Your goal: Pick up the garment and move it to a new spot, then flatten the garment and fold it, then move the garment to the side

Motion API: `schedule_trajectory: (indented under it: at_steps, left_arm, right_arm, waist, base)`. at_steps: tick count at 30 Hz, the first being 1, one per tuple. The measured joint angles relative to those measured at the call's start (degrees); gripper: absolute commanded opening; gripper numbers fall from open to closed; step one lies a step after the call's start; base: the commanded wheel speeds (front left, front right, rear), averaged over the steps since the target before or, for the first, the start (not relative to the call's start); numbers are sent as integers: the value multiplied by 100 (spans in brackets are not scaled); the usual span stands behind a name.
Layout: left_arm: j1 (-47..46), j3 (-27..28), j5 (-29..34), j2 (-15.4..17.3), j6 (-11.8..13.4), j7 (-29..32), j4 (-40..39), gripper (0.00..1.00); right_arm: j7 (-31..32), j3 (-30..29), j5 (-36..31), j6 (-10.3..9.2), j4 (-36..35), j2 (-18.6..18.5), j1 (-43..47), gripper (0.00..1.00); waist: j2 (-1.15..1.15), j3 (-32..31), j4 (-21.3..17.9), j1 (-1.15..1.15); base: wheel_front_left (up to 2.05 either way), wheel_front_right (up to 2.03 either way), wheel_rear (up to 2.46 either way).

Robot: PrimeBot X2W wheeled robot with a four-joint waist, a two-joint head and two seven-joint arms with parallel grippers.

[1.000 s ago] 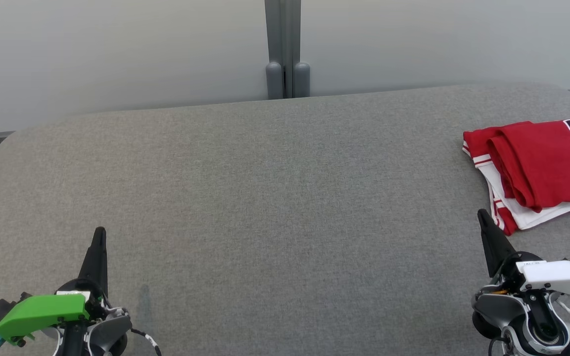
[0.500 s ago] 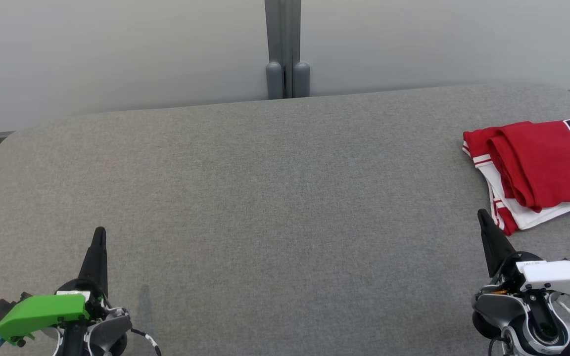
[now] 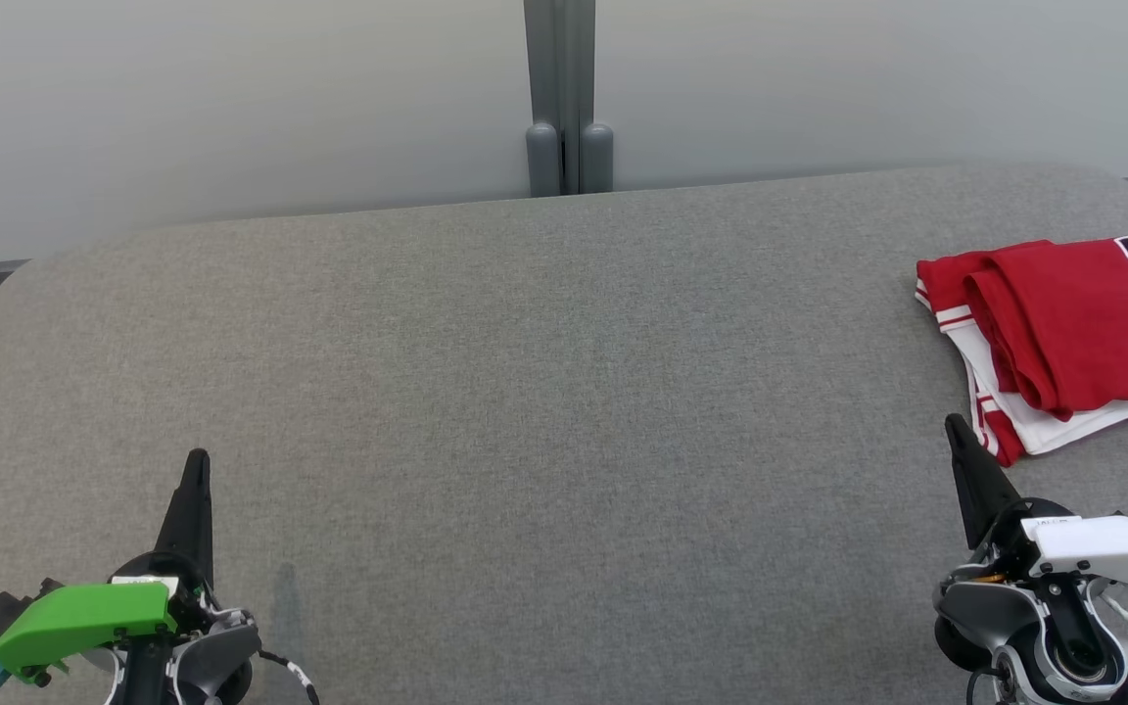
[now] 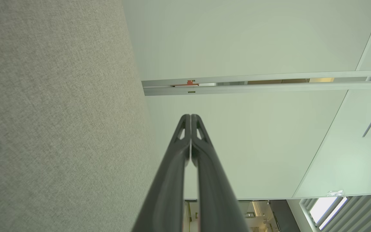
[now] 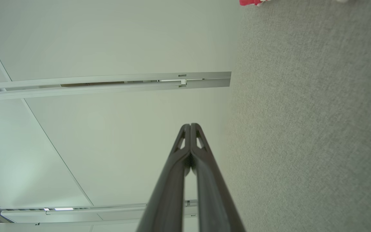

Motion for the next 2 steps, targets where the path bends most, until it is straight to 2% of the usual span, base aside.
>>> schedule_trajectory:
  at_steps: [2]
  left_arm:
    - [0,0,0,0,0,0,0,0]
  right_arm:
    - [1,0,0,0,0,0,0,0]
  waist:
    - [0,0,0,0]
  base:
    - [0,0,0]
